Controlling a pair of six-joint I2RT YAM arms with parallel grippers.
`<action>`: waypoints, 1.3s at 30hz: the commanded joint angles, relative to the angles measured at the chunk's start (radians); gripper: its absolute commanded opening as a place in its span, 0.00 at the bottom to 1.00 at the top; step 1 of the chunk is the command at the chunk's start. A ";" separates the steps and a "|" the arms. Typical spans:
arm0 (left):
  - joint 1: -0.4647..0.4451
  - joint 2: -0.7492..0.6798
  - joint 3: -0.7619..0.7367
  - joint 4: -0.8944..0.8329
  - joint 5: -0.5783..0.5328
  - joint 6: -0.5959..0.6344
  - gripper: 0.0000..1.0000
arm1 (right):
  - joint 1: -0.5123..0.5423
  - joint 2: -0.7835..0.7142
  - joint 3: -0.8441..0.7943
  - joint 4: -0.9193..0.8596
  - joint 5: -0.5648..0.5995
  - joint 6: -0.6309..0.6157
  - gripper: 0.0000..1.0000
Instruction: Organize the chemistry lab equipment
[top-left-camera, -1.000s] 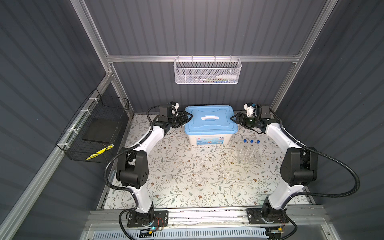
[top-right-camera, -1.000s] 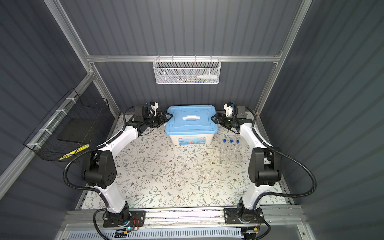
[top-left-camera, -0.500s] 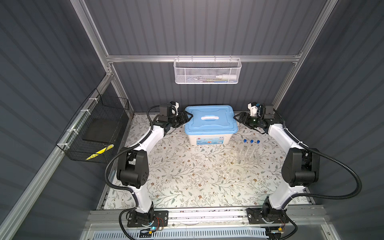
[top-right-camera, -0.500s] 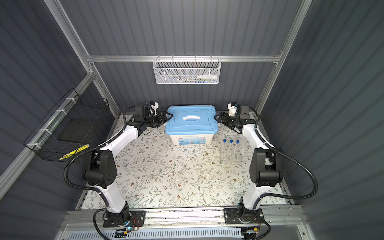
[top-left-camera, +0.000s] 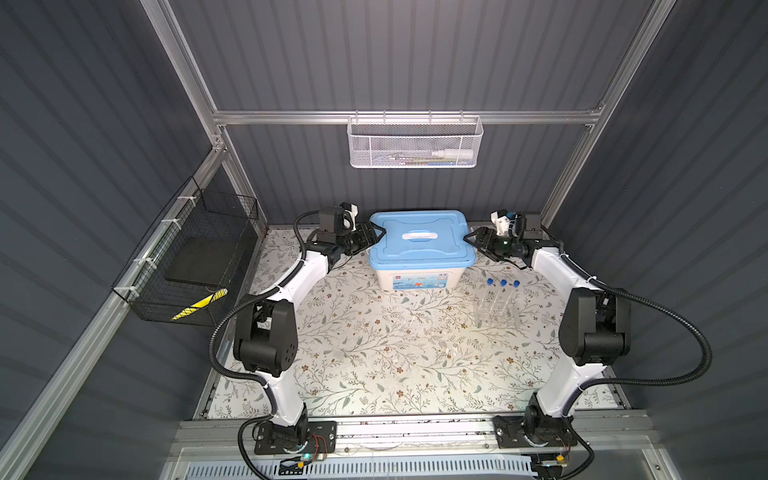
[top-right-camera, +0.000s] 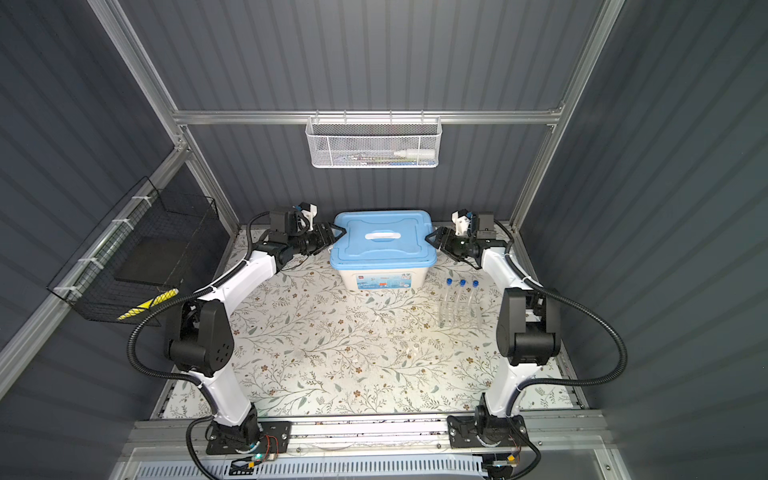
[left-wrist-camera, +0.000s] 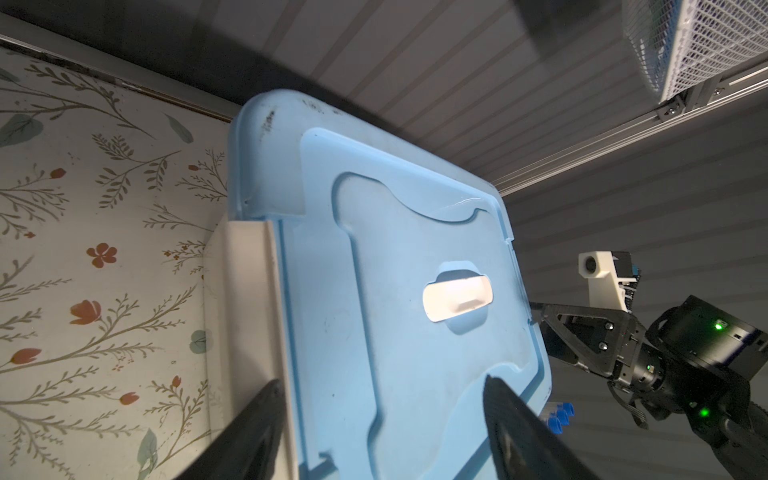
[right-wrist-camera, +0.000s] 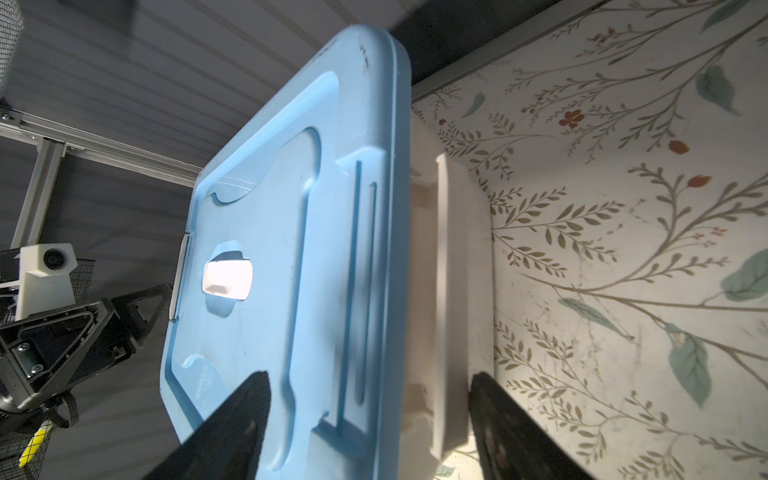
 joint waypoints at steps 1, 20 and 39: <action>-0.024 0.031 0.025 -0.028 0.025 0.005 0.77 | 0.008 -0.003 0.022 0.026 -0.040 0.007 0.77; -0.027 0.042 0.031 -0.026 0.026 0.006 0.77 | 0.031 -0.014 0.060 -0.013 -0.027 -0.018 0.75; -0.042 0.074 0.041 -0.015 0.031 0.001 0.76 | 0.084 0.013 0.123 -0.061 -0.004 -0.045 0.72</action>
